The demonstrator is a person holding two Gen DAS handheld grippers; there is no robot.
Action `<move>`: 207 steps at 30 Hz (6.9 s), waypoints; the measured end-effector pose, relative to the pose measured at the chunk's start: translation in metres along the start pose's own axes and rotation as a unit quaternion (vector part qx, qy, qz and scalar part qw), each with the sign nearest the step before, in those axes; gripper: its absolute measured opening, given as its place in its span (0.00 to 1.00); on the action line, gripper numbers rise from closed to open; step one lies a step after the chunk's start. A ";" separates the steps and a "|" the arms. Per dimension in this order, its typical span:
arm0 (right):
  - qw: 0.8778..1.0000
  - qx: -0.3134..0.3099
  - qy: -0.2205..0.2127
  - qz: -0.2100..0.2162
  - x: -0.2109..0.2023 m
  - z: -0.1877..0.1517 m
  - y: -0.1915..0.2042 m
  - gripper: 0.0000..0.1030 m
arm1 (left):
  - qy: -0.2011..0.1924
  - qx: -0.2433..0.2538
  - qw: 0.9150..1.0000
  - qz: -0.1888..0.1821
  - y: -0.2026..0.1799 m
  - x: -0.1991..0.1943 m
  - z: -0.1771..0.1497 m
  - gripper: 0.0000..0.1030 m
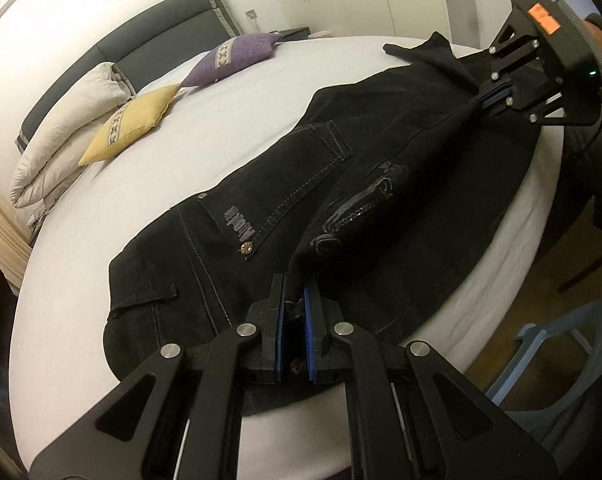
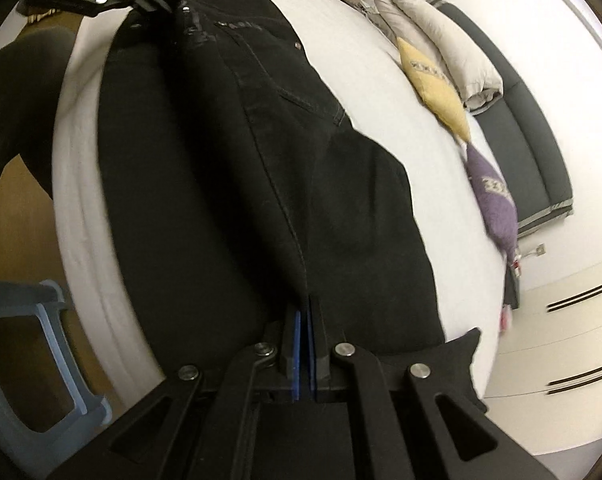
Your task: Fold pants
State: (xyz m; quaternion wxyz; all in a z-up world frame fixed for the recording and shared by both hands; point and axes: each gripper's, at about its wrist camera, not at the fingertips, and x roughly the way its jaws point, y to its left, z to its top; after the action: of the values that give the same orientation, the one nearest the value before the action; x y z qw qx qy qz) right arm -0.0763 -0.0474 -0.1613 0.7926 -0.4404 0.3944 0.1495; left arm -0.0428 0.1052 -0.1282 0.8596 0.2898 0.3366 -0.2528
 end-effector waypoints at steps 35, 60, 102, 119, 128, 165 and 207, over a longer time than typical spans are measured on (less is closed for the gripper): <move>0.999 -0.022 0.015 -0.025 -0.010 -0.003 0.058 0.03 | 0.027 0.022 0.999 -0.015 0.011 0.006 -0.010 0.08; 0.998 -0.017 0.015 -0.064 -0.014 -0.011 0.084 0.06 | 0.038 -0.003 0.999 -0.003 0.004 0.019 -0.014 0.09; 0.811 0.571 0.128 0.005 0.089 -0.134 -0.267 0.67 | 0.063 -0.150 0.986 -0.027 0.004 0.081 0.111 0.70; 0.795 0.571 0.200 0.044 0.155 -0.150 -0.288 0.08 | 0.084 -0.163 0.982 -0.039 -0.010 0.124 0.099 0.70; 0.732 0.679 0.039 0.041 0.063 -0.223 -0.303 0.04 | 0.089 -0.168 0.981 -0.029 -0.008 0.125 0.104 0.70; 0.480 0.876 -0.046 0.001 -0.038 -0.413 -0.120 0.03 | 0.104 -0.214 0.971 0.014 -0.010 0.126 0.109 0.93; 0.722 0.628 -0.006 0.290 0.171 -0.105 -0.208 0.00 | 0.050 -0.257 0.964 -0.044 0.005 0.117 0.110 0.93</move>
State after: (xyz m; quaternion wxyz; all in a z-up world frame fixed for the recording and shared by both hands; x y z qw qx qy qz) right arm 0.1040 -0.2700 -0.2017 0.8078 0.2956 0.5014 0.0930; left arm 0.0835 0.0064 -0.1448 0.8751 0.0561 0.4454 -0.1806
